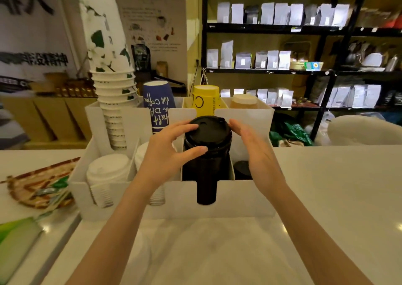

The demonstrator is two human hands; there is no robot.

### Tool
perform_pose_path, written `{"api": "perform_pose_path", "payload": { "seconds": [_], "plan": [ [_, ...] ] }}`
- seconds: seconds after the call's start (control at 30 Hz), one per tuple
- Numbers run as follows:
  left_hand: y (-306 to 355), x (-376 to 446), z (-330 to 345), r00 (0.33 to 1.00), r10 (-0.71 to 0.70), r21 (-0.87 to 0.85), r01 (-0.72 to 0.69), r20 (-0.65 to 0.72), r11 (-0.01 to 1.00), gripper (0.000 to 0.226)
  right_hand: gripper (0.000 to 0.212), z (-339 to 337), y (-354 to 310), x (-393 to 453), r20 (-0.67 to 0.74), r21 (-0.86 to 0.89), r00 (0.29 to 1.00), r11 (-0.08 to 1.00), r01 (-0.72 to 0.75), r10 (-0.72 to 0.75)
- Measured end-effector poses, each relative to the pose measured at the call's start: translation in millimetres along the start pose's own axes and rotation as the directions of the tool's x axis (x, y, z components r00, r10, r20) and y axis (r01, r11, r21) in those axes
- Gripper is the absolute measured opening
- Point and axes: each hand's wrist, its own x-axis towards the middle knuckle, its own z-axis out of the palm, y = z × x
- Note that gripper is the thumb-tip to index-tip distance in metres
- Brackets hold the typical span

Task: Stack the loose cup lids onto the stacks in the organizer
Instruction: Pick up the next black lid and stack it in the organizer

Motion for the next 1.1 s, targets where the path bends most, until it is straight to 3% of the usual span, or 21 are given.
{"api": "perform_pose_path", "payload": {
  "seconds": [0.27,0.53,0.77,0.87,1.1],
  "plan": [
    [-3,1,5,0.998,-0.055,0.078,0.052,0.032,0.996,0.048,0.032,3,17,4,0.073,-0.082,0.997,0.997,-0.005,0.011],
    [3,-2,5,0.998,-0.07,0.13,0.069,0.006,0.989,0.05,0.052,6,20,5,0.065,-0.097,0.997,0.995,-0.026,0.032],
    [10,-6,11,0.999,-0.043,0.268,0.043,-0.004,0.963,0.051,0.045,5,24,7,0.065,-0.138,0.998,0.99,-0.017,0.027],
    [6,-4,9,0.998,-0.063,0.205,0.056,0.027,0.977,0.05,0.041,5,21,6,0.041,-0.171,0.999,0.985,0.014,-0.007],
    [-11,2,4,0.981,-0.123,0.008,0.123,0.149,0.992,0.051,0.054,7,23,0,0.017,-0.432,0.994,0.896,0.106,-0.109]
  ]
}}
